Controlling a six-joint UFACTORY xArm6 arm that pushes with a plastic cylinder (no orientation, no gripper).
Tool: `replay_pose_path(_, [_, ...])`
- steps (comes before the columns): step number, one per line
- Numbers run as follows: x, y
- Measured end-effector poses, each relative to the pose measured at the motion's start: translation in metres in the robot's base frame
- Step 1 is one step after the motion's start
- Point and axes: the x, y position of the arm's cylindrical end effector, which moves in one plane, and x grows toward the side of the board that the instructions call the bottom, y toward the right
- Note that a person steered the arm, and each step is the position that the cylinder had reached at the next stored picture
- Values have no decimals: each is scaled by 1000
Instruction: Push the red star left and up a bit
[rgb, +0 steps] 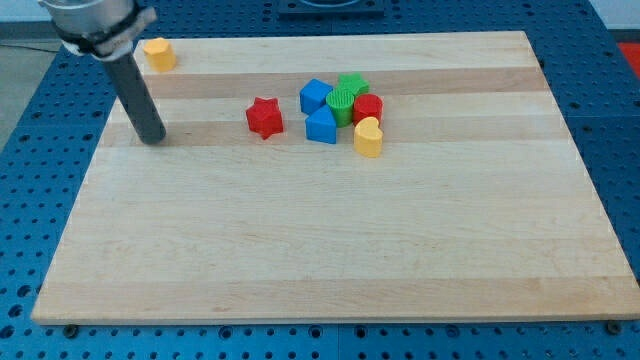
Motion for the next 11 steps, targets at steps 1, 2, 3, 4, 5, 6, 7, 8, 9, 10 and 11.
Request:
replay_pose_path(1, [34, 42])
replay_pose_path(2, [41, 91])
replay_pose_path(3, [29, 134])
replay_pose_path(4, [5, 162])
replay_pose_path(5, [-29, 155])
replay_pose_path(6, [-51, 145])
replay_pose_path(7, [-34, 138])
replay_pose_path(8, [-7, 112])
replay_pose_path(9, [-4, 101])
replay_pose_path(10, [-18, 112])
replay_pose_path(11, [-33, 116])
